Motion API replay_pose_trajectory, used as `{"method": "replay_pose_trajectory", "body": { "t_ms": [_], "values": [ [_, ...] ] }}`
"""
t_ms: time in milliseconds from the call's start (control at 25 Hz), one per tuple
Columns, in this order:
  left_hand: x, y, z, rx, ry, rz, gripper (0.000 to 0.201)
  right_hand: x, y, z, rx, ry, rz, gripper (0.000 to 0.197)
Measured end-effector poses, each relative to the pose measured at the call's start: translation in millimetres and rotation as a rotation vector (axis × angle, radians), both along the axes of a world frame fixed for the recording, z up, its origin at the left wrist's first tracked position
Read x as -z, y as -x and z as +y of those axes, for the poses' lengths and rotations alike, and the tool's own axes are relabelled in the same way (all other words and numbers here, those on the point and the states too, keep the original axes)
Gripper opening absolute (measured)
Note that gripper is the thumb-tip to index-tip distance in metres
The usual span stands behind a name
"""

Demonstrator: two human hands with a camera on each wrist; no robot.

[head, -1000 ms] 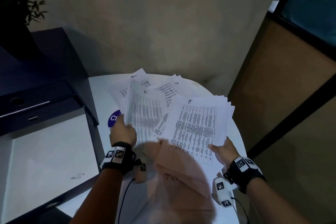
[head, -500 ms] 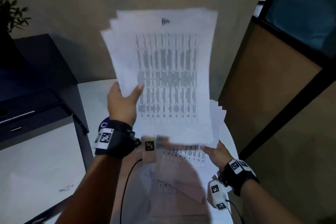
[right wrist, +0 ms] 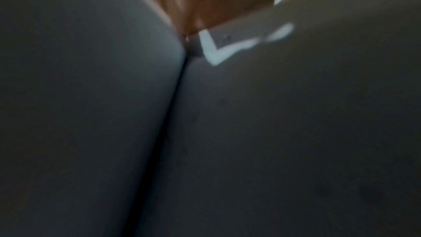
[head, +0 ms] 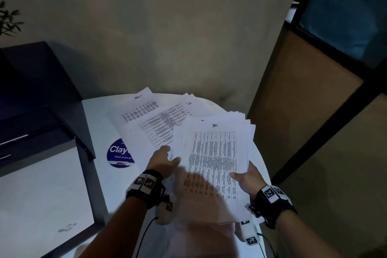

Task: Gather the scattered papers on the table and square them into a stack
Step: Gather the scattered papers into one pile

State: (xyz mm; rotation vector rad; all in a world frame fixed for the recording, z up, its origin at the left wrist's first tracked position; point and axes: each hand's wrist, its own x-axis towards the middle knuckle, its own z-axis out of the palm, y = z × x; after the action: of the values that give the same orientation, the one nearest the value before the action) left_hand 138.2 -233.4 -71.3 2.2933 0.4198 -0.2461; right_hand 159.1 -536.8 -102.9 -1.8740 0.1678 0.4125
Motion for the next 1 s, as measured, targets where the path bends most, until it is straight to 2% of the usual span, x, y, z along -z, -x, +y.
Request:
{"method": "replay_pose_trajectory", "body": {
  "t_ms": [80, 120, 200, 280, 320, 400, 440, 560, 640, 720, 840, 920, 1000],
  "values": [
    [-1.1, 0.1, 7.2, -0.061, 0.109, -0.097, 0.087, -13.6, -2.1, 3.7, -0.026, -0.077, -0.049, 0.066],
    [-7.1, 1.1, 8.8, -0.090, 0.205, -0.171, 0.085, -19.5, -2.1, 6.5, -0.065, -0.179, -0.048, 0.071],
    [-25.4, 5.3, 9.1, -0.145, 0.456, -0.259, 0.072, -29.4, -6.3, 14.3, -0.099, -0.371, -0.011, 0.090],
    [-45.0, 13.0, 11.3, -0.188, 0.719, -0.255, 0.053, -42.6, -12.9, 20.9, -0.116, -0.496, -0.020, 0.098],
    [-52.4, 17.6, 14.3, -0.197, 0.790, -0.238, 0.043, -48.8, -16.4, 24.4, -0.142, -0.543, -0.014, 0.097],
    [-46.0, 22.1, 26.2, -0.226, 0.754, -0.224, 0.034, -57.2, -18.9, 36.0, -0.232, -0.569, -0.005, 0.085],
    [-37.9, 24.6, 32.7, -0.278, 0.671, -0.211, 0.037, -60.7, -17.0, 44.3, -0.272, -0.493, -0.003, 0.070],
    [-9.5, 37.7, 44.6, -0.450, 0.419, -0.108, 0.069, -61.4, -12.5, 58.7, -0.312, 0.106, -0.028, 0.022],
    [-0.1, 45.9, 47.2, -0.557, 0.324, -0.041, 0.076, -56.0, -8.8, 55.1, -0.250, 0.500, -0.049, 0.017],
    [5.2, 47.0, 47.8, -0.623, 0.290, -0.022, 0.067, -56.0, 0.9, 50.6, -0.141, 0.751, 0.066, 0.029],
    [5.7, 43.2, 48.7, -0.650, 0.298, -0.001, 0.069, -52.3, 20.3, 51.5, -0.114, 0.827, 0.227, 0.056],
    [4.8, 44.0, 47.8, -0.649, 0.323, -0.002, 0.072, -47.4, 25.1, 52.4, -0.094, 0.704, 0.223, 0.064],
    [8.2, 46.5, 49.0, -0.649, 0.343, 0.003, 0.076, -40.9, 22.7, 49.3, 0.000, 0.522, 0.233, 0.062]
  ]
}}
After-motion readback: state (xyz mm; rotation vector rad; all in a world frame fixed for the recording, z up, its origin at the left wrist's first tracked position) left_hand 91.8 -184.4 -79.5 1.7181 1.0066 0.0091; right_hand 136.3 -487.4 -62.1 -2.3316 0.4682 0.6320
